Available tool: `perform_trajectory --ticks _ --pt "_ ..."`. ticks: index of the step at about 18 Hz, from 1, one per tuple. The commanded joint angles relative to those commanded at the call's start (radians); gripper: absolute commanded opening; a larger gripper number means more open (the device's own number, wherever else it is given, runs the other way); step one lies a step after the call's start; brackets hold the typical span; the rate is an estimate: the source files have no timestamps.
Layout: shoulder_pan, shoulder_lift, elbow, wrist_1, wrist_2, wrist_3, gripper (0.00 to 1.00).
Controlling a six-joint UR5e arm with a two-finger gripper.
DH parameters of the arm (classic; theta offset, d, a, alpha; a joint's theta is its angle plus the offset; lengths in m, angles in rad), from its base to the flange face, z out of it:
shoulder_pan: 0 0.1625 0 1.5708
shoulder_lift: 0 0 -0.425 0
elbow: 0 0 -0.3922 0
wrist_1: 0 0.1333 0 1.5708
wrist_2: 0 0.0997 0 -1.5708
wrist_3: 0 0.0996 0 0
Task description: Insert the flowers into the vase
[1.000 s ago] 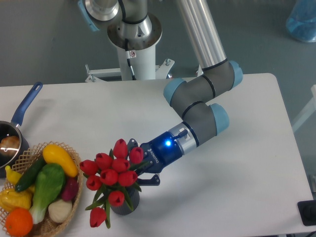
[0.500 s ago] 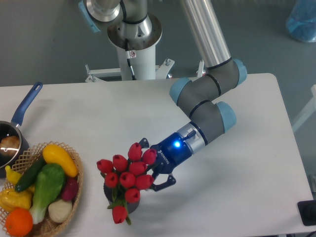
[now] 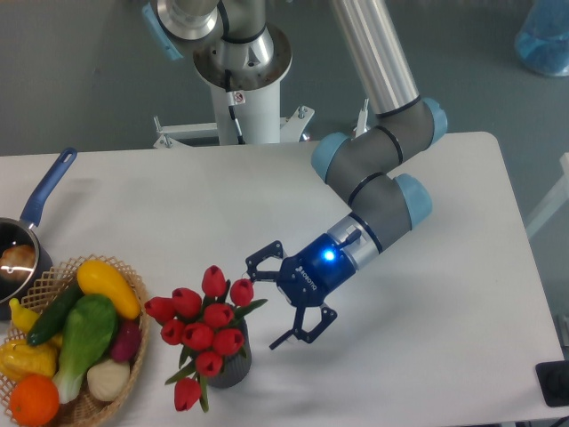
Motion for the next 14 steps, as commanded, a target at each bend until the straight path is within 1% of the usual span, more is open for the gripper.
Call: perform_trajectory --ticks 2,4,5,6,8,10,11,14 --pt "0.049 0.069 -0.029 0.000 0.083 0.000 1.00" --pt "0.098 0.104 -0.035 -0.002 0.137 0.002 1.00" --pt "0.124 0.121 -0.037 -0.002 0.143 0.002 1.00" --pt "0.141 0.132 -0.039 -0.002 0.145 0.002 1.00" --pt "0.146 0.149 -0.029 0.000 0.151 0.032 1.00" --pt "0.158 0.164 -0.022 0.000 0.213 0.141 1.00" --pt "0.164 0.163 -0.017 0.000 0.253 0.179 1.00" --pt "0.209 0.160 -0.013 0.002 0.304 0.224 1.00"
